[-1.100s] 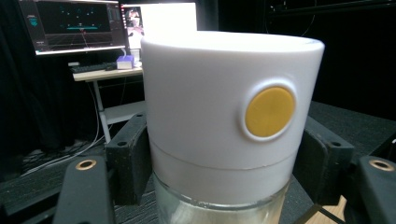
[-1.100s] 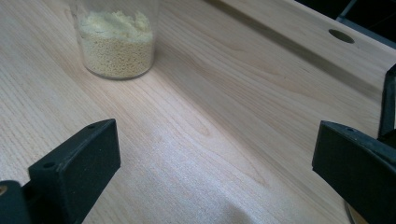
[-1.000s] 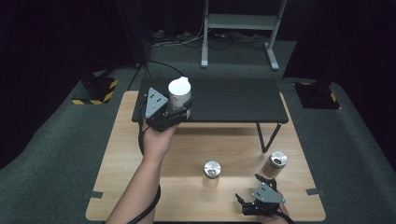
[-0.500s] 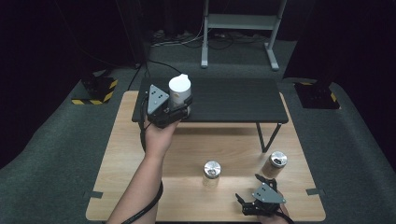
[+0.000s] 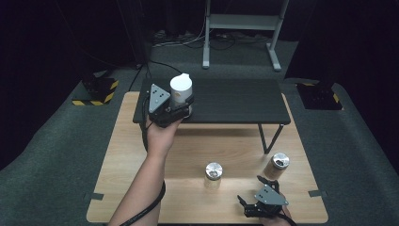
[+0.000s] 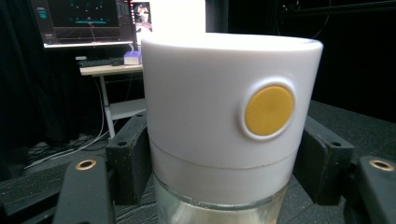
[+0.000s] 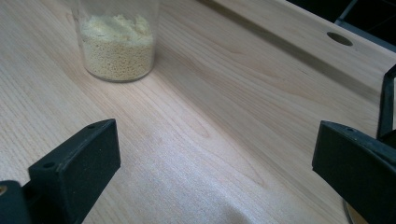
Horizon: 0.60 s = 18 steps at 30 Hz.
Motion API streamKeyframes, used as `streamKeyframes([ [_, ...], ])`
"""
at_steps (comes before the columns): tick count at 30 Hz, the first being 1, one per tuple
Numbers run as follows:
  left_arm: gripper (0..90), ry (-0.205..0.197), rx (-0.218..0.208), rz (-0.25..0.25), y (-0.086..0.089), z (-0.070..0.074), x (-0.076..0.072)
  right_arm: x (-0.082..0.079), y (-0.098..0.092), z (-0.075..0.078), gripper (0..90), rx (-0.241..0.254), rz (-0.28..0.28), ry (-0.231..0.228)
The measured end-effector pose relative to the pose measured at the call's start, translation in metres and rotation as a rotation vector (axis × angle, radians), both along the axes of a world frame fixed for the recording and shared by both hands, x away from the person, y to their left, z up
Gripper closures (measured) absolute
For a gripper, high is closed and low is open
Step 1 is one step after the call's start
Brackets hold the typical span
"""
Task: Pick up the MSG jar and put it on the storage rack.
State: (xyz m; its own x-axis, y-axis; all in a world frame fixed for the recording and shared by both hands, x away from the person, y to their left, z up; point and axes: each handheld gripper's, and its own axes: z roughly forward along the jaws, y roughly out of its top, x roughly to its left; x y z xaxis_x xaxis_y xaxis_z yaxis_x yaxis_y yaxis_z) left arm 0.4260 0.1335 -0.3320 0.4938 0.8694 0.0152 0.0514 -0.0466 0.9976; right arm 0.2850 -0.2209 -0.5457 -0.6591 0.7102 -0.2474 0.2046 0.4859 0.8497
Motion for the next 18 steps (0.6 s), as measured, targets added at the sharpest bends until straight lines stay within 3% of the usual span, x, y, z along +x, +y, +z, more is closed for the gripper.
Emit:
streamKeyframes([
  [18, 29.7, 0.012, -0.014, -0.004, 0.0024, -0.0004, 0.0009, -0.0001, -0.0003, 0.0000, 0.0, 0.003, -0.001, 0.001],
])
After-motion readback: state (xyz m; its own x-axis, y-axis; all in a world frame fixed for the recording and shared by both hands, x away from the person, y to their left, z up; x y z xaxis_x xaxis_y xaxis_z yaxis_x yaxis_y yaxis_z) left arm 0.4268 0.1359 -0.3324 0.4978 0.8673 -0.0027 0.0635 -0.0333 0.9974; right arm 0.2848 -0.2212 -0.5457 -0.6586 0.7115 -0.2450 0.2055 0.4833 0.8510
